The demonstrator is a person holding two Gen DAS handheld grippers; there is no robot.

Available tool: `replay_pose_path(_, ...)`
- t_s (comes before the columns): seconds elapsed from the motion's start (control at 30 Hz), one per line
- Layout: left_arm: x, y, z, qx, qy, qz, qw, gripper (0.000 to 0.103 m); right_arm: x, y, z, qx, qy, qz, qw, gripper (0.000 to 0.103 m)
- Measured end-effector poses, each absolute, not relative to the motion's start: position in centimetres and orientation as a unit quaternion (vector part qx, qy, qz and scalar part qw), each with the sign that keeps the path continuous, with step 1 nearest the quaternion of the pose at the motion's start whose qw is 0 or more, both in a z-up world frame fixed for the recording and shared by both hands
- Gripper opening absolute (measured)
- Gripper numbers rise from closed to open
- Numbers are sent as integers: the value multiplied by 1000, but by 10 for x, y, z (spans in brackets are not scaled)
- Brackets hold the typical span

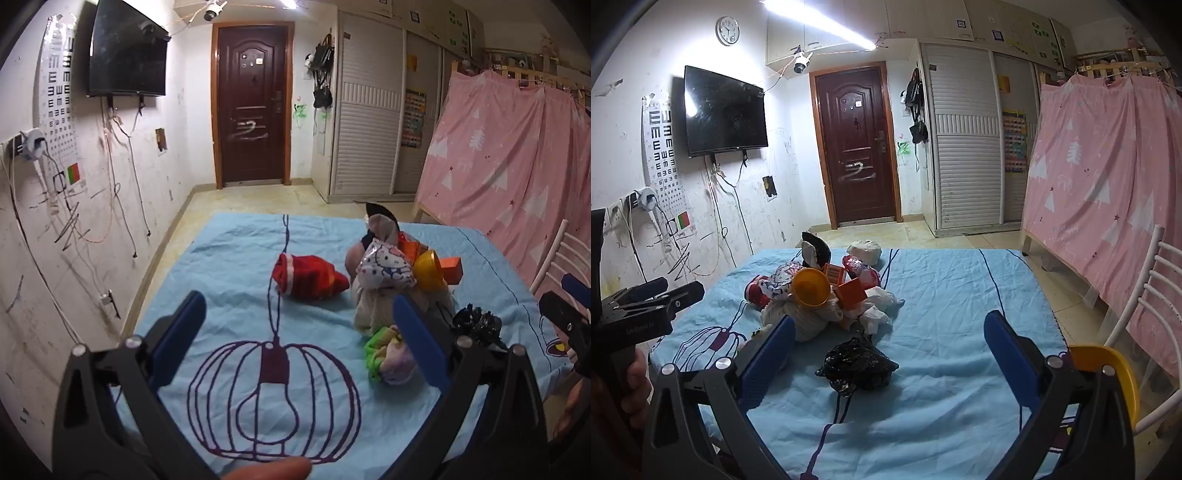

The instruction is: Collect trash

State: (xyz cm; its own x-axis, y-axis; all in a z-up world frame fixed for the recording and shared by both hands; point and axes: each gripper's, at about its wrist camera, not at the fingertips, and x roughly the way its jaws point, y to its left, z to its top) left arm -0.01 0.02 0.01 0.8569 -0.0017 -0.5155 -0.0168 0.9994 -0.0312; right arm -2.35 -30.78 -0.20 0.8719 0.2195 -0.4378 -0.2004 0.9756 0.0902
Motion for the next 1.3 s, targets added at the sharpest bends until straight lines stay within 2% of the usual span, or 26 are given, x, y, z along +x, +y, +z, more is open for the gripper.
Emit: replay_pose_path(1.3, 0, 0, 0, -13, 270, 6, 963, 97, -24, -309, -3, 22, 228, 108, 967, 95)
